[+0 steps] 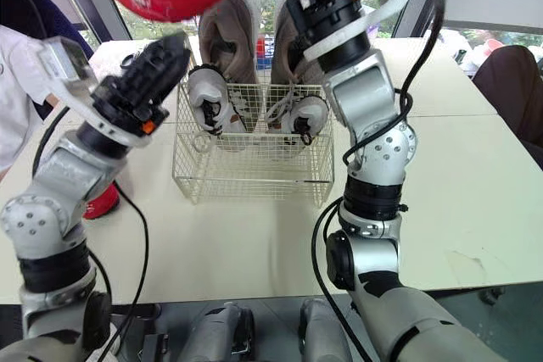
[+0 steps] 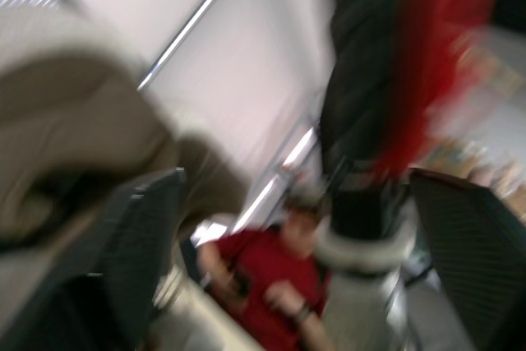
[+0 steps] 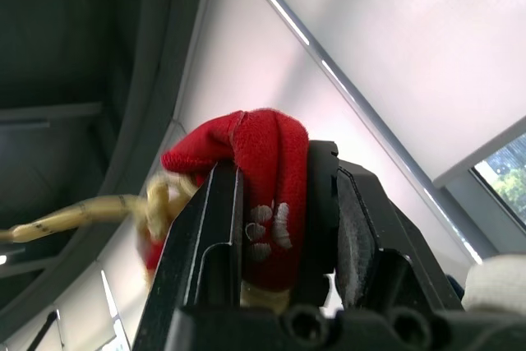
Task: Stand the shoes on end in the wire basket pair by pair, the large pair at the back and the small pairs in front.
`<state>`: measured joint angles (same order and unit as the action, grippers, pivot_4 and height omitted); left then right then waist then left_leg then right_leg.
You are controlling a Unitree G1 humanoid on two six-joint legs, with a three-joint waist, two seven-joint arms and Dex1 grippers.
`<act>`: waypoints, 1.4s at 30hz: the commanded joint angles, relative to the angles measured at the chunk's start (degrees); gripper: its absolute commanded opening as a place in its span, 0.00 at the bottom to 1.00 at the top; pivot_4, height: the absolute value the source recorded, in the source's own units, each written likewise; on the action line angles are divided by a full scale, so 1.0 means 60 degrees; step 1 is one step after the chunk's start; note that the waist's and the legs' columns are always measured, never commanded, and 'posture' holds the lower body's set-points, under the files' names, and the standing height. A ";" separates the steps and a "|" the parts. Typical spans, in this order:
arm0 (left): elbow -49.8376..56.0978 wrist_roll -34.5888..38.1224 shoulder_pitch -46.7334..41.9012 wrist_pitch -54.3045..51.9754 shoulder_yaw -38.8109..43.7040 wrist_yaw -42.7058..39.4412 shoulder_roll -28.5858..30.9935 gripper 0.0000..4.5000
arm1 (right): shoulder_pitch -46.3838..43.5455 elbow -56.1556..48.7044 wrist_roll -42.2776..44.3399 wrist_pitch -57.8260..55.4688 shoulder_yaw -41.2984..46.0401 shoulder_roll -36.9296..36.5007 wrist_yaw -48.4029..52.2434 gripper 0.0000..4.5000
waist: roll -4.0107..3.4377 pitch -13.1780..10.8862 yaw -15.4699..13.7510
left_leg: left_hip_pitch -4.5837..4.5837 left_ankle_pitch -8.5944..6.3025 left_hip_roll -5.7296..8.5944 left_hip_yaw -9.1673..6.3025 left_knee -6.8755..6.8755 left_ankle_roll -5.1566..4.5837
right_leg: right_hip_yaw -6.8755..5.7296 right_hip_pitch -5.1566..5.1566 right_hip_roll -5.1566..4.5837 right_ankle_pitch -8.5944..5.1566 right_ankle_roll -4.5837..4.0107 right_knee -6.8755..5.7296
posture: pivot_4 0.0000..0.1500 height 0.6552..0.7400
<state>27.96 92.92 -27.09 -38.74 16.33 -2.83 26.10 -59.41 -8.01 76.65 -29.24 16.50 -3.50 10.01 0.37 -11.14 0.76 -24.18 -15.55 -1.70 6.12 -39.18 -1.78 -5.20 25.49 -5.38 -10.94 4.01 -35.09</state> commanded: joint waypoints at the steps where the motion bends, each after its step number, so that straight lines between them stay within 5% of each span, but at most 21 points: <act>1: 0.1143 0.0399 0.0749 -0.0076 0.0155 0.0466 0.0542 0.98 | -0.0478 0.0145 0.0352 -0.0372 0.0494 -0.1136 0.0869 0.22 | 0.0000 0.0000 -0.0022 | 0.0000 0.0000 0.0000 -0.0001 0.0001 0.0000 | -0.0001 -0.0001 0.0000 0.0000 0.0000 0.0000 | 1.00 1.00; 9: 0.1202 0.1057 0.1952 0.0096 0.1555 0.0499 0.2390 0.98 | -0.0291 0.0974 -0.1099 -0.3195 -0.0400 -0.7165 0.6602 0.22 | -0.0013 -0.0012 -0.0044 | -0.0013 -0.0015 0.0015 0.0000 0.0005 -0.0020 | -0.0006 0.0006 -0.0022 -0.0021 -0.0035 0.0032 | 1.00 1.00; 12: 0.0996 0.1003 0.1941 0.0119 0.1588 0.0392 0.2684 0.98 | -0.0028 0.0367 -0.1704 -0.3435 -0.1008 -0.8066 0.7830 0.22 | -0.0015 -0.0013 0.0008 | -0.0013 -0.0017 0.0003 0.0002 0.0011 -0.0016 | -0.0004 0.0015 -0.0013 -0.0027 -0.0041 0.0036 | 1.00 1.00; 22: 0.1014 0.0927 0.2202 0.0144 0.1383 0.0302 0.2738 0.98 | 0.1027 -0.0419 -0.4482 -0.1516 -0.2121 -0.7589 0.8813 0.22 | -0.0008 -0.0014 -0.0170 | -0.0023 -0.0011 0.0005 0.0009 0.0002 -0.0004 | -0.0003 0.0018 -0.0015 -0.0030 -0.0046 0.0041 | 1.00 1.00; 41: 0.1029 0.0971 0.2388 0.0113 0.1295 0.0337 0.2905 0.98 | 0.2753 -0.0381 -0.6467 -0.0026 -0.2707 -0.7123 0.9827 0.22 | -0.0004 -0.0012 -0.0251 | -0.0023 -0.0010 0.0003 0.0010 0.0002 -0.0002 | -0.0003 0.0017 -0.0011 -0.0030 -0.0046 0.0040 | 1.00 1.00; 42: 0.0971 0.0934 0.2381 0.0169 0.1333 0.0405 0.2871 1.00 | 0.2798 -0.0314 -0.6529 0.0001 -0.2694 -0.7126 0.9873 0.43 | -0.0004 -0.0012 -0.0249 | -0.0023 -0.0009 0.0003 0.0010 0.0002 -0.0002 | -0.0003 0.0017 -0.0011 -0.0029 -0.0046 0.0040 | 1.00 1.00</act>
<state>33.28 98.25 -12.49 -39.06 23.55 -0.74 43.08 -42.35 -8.91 37.55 -30.34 -0.28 -46.04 68.09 0.35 -11.22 -0.73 -24.32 -15.60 -1.68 6.19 -39.17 -1.79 -5.22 25.59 -5.44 -11.12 3.74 -34.85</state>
